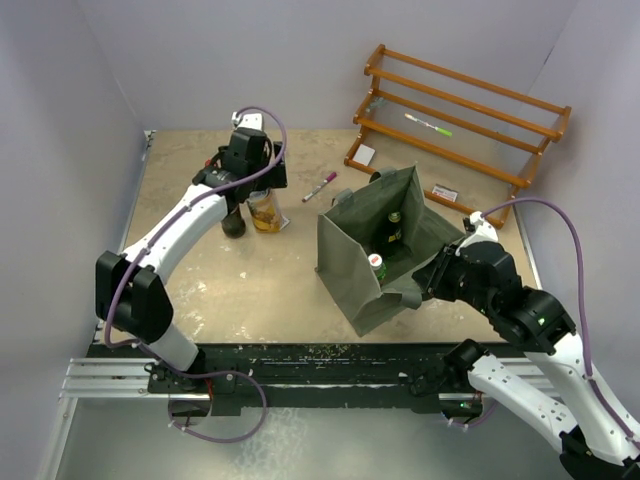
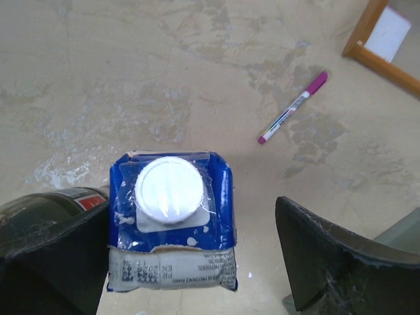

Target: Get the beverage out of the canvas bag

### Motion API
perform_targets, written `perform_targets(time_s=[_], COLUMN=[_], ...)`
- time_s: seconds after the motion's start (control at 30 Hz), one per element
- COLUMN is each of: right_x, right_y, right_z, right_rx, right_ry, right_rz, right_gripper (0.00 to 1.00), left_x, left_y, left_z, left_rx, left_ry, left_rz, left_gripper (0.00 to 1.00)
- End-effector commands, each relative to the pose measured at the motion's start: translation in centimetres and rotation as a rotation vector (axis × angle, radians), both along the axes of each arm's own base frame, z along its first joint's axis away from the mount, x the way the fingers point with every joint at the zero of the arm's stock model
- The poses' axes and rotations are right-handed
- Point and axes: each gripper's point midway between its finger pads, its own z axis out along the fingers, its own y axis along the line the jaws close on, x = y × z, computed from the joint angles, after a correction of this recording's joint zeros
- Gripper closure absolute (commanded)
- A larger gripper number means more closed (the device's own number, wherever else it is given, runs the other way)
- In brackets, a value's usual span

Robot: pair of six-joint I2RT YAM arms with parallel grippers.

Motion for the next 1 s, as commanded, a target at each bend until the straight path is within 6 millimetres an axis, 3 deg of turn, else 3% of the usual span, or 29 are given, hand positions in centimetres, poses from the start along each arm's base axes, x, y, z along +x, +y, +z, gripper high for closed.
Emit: perform_targets(time_s=[0.0, 0.23, 0.5, 0.67, 0.8, 0.97], right_x=[0.6, 0.8, 0.2, -0.4, -1.1, -2.5], right_y=[0.2, 0.1, -0.3, 0.0, -0.1, -0.1], right_z=[0.2, 0.0, -0.8, -1.7, -2.6, -3.9], right_rx=[-0.001, -0.023, -0.044, -0.043, -0.04, -0.013], right_ry=[-0.013, -0.007, 0.012, 0.043, 0.074, 0.125], right_rz=[-0.01, -0.004, 0.002, 0.031, 0.037, 0.048], right_gripper=[0.75, 0.74, 0.74, 0.74, 0.74, 0.74], left_x=[0.8, -2.1, -6.1, -8.5, -11.2, -15.7], left_y=[-0.6, -2.1, -5.2, -9.8, -15.1, -21.7], left_z=[9.7, 17.3, 21.7, 22.9, 23.7, 22.2], left_rx=[-0.09, -0.236, -0.5, -0.645, -0.668, -0.653], left_ry=[-0.236, -0.342, -0.363, -0.343, -0.355, -0.32], left_rz=[-0.037, -0.15, -0.293, -0.457, -0.594, -0.762], left_gripper=[0.01, 0.01, 0.01, 0.01, 0.02, 0.05])
